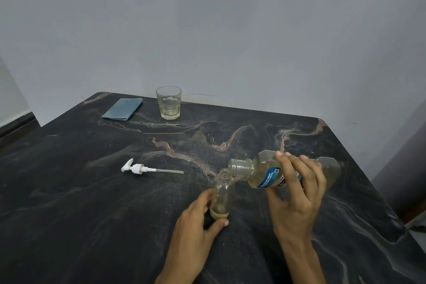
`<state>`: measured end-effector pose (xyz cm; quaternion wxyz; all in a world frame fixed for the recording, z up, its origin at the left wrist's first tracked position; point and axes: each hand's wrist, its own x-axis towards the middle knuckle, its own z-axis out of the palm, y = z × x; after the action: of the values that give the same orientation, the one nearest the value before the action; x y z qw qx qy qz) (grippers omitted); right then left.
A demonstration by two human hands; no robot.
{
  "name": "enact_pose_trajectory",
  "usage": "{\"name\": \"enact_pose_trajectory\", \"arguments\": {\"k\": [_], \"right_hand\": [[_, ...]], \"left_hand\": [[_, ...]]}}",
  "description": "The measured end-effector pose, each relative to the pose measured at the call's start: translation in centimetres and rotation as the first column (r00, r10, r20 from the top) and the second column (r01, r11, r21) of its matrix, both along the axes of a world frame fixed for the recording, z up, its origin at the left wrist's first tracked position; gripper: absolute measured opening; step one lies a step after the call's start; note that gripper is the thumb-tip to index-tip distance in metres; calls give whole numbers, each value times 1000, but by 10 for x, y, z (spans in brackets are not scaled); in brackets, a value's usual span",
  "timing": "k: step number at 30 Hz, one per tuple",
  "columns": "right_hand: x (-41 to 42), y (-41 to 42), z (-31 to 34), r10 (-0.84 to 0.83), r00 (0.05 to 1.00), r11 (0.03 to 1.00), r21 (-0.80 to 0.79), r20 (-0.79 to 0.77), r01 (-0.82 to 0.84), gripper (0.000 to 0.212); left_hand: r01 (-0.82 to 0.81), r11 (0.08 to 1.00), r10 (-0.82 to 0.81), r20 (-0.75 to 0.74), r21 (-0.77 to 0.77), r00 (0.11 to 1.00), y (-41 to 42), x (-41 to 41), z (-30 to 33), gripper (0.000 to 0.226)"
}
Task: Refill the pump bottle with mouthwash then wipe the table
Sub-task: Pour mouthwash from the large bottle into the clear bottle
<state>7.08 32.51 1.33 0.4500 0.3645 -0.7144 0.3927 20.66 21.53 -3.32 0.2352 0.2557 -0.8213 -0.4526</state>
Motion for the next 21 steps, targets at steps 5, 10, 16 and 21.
{"name": "enact_pose_trajectory", "arguments": {"k": [5, 10, 16, 21], "right_hand": [[0, 0, 0, -1, 1000, 1000, 1, -1, 1, 82], [-1, 0, 0, -5, 1000, 1000, 4, 3, 5, 82], [-2, -1, -1, -2, 1000, 1000, 2, -1, 2, 81], [-2, 0, -2, 4, 1000, 1000, 2, 0, -4, 81]], "left_hand": [[7, 1000, -7, 4, 2, 1000, 1, 1, 3, 58], [5, 1000, -5, 4, -7, 1000, 2, 1, 5, 62], [1, 1000, -1, -7, -20, 1000, 2, 2, 4, 64], [4, 1000, -4, -7, -16, 1000, 1, 1, 3, 61]]}}
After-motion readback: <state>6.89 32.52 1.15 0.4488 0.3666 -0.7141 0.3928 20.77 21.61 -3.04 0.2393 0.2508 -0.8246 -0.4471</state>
